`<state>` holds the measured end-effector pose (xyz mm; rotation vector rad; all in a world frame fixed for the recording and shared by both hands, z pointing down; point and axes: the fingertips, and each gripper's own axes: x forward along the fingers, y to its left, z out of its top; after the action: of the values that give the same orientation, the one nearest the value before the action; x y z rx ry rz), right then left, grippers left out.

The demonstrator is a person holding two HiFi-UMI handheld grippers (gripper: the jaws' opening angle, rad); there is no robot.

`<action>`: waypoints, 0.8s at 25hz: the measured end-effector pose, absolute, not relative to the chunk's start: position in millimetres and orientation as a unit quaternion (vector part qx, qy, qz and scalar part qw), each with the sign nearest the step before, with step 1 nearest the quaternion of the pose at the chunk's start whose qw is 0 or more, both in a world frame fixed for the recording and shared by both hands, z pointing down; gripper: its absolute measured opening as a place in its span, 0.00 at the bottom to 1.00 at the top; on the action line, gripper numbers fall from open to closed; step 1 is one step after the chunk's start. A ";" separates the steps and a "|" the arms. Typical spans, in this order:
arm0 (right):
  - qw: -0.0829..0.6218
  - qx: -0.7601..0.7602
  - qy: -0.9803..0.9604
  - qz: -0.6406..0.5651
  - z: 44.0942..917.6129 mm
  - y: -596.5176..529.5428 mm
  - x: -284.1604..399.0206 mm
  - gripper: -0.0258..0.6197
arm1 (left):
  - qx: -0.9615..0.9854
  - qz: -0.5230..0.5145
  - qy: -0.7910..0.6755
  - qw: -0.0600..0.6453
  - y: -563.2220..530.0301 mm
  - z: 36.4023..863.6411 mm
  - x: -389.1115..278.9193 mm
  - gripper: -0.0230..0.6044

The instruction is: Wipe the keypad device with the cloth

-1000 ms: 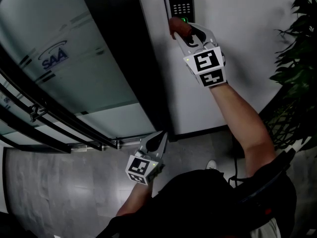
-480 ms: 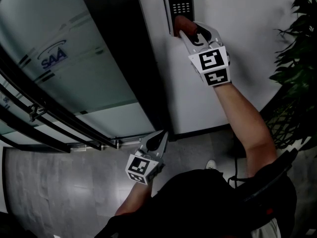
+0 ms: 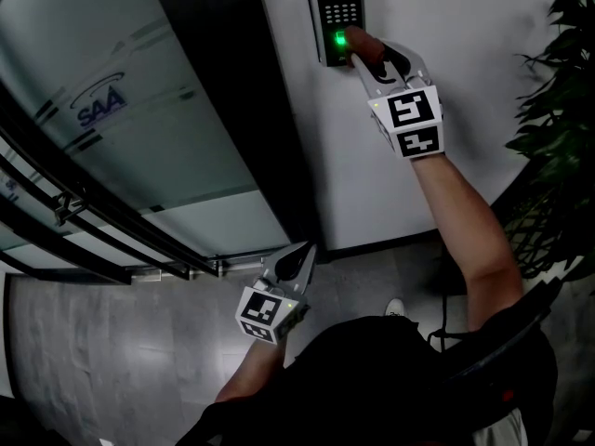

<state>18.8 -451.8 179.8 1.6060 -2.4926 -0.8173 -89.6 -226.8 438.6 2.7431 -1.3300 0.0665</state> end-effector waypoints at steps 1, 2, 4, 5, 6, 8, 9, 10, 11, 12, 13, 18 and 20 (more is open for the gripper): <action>0.033 0.524 -0.809 -0.265 179.7 -452.5 21.2 0.26 | 0.899 0.022 -0.435 0.046 -226.7 438.6 -89.2 0.06; 0.033 0.526 -0.808 -0.264 179.7 -453.3 23.8 0.26 | 0.899 0.022 -0.435 0.046 -226.8 438.6 -88.8 0.06; 0.034 0.530 -0.806 -0.262 180.1 -455.2 29.1 0.26 | 0.899 0.023 -0.434 0.045 -227.2 438.7 -88.0 0.06; 0.034 0.532 -0.805 -0.262 180.2 -456.1 31.8 0.26 | 0.899 0.023 -0.434 0.045 -227.4 438.7 -87.7 0.06; 0.034 0.534 -0.804 -0.261 180.2 -457.0 34.6 0.26 | 0.899 0.023 -0.434 0.045 -227.5 438.6 -87.4 0.06; 0.035 0.538 -0.802 -0.258 180.5 -459.2 40.3 0.26 | 0.899 0.023 -0.434 0.045 -227.4 438.6 -86.9 0.06; 0.036 0.541 -0.800 -0.256 181.0 -460.9 43.5 0.26 | 0.900 0.023 -0.434 0.044 -227.4 438.5 -86.7 0.06; 0.037 0.544 -0.799 -0.254 181.7 -463.2 47.1 0.26 | 0.900 0.023 -0.434 0.044 -227.3 438.3 -86.3 0.06; 0.039 0.547 -0.798 -0.251 182.8 -465.8 50.8 0.26 | 0.900 0.023 -0.433 0.045 -227.4 438.1 -85.9 0.06; 0.041 0.549 -0.797 -0.249 183.8 -468.4 54.0 0.26 | 0.900 0.022 -0.433 0.045 -227.6 438.0 -85.6 0.06; 0.043 0.551 -0.797 -0.246 184.7 -470.4 56.3 0.26 | 0.900 0.022 -0.434 0.045 -227.7 438.0 -85.2 0.06; 0.044 0.555 -0.795 -0.241 185.9 -473.4 63.5 0.26 | 0.899 0.019 -0.436 0.044 -227.8 437.6 -85.5 0.06; 0.044 0.554 -0.795 -0.241 185.3 -471.1 63.2 0.26 | 0.898 0.017 -0.437 0.043 -227.5 436.8 -85.9 0.06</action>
<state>63.2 -471.1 185.3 1.6947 -2.4312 -0.7376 -85.9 -227.5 436.8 2.7486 -1.3358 0.0533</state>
